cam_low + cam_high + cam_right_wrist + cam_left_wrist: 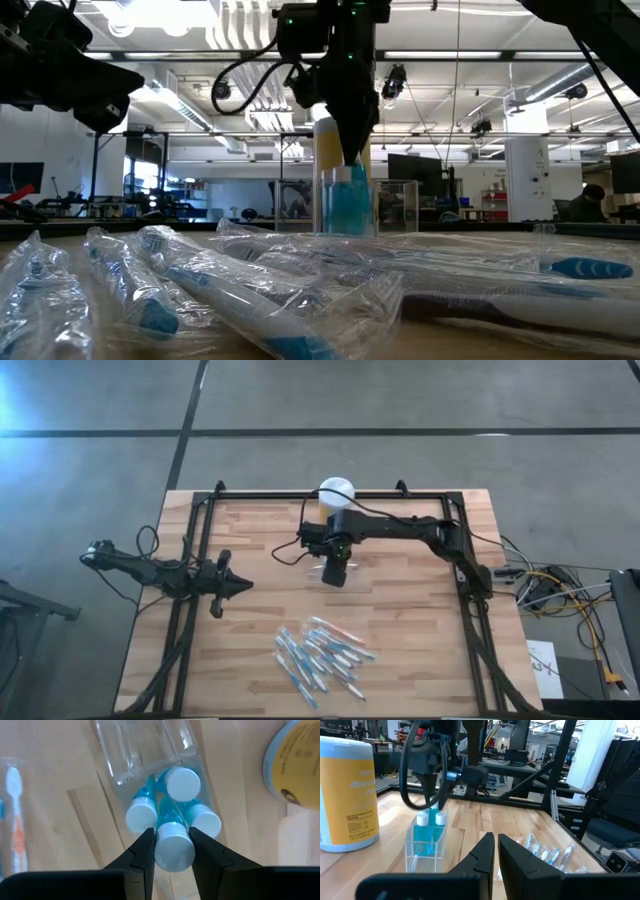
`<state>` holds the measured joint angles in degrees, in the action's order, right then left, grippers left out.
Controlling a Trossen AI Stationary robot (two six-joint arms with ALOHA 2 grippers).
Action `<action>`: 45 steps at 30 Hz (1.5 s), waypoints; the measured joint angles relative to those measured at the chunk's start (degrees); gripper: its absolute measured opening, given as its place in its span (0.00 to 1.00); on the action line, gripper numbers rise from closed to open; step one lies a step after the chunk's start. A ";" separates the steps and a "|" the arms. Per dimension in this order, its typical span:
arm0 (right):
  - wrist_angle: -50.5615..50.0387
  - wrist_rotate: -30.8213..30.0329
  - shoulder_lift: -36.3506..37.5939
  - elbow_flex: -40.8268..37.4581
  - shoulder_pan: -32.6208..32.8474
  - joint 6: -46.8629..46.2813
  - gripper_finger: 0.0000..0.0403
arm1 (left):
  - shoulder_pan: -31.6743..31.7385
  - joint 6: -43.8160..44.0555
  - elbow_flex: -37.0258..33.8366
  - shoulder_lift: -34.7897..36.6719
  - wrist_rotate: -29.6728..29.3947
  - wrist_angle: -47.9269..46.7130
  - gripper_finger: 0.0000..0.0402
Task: Pick & Place toothbrushing station
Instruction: Put the mouthwash into the transparent organizer, then adjust the transparent organizer on the table
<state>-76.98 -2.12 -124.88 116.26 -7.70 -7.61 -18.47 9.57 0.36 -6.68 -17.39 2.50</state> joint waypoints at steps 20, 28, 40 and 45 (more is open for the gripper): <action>3.46 -0.12 0.31 -3.09 -0.17 3.27 0.43 | 0.00 0.46 0.00 -0.02 -0.01 0.02 0.07; 1.46 -0.18 1.79 -3.42 -0.24 3.98 0.46 | -0.01 0.69 0.00 0.00 -0.02 0.02 0.07; 3.51 -9.92 22.20 -12.16 1.63 3.74 0.46 | -0.01 3.06 -0.02 -0.62 4.74 -0.11 0.07; 22.05 -15.80 38.70 -32.21 4.40 -2.21 0.43 | -0.01 7.21 -0.02 -3.66 4.80 -0.30 0.07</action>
<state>-54.93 -17.92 -86.18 84.05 -3.30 -9.82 -18.48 16.78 0.34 -10.34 -12.59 2.21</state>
